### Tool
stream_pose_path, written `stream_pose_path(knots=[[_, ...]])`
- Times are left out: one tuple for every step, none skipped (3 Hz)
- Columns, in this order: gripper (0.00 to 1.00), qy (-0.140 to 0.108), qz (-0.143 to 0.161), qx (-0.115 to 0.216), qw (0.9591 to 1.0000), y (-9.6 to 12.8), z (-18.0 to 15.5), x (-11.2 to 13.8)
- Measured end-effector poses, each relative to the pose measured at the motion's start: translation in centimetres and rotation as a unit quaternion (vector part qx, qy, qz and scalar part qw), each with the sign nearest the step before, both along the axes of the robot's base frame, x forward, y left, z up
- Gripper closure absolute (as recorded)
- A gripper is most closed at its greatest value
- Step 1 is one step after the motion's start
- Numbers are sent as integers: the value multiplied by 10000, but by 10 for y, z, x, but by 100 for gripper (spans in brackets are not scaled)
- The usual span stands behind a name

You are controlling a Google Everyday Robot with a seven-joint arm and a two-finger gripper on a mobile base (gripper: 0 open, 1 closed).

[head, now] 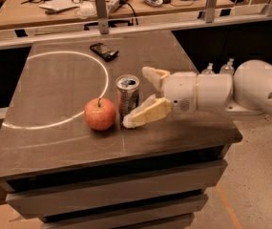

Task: Move redbull can near apple

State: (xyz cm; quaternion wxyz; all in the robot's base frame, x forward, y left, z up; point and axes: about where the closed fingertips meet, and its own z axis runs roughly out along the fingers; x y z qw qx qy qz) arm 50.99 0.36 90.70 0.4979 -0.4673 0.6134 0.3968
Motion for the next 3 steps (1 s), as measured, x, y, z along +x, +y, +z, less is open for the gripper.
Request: stream_pose_path(knots=[[0, -151, -357, -406, 9984, -29, 98, -1], [0, -125, -603, -835, 9946, -62, 162, 0], [0, -243, -745, -783, 9938, -76, 195, 1]])
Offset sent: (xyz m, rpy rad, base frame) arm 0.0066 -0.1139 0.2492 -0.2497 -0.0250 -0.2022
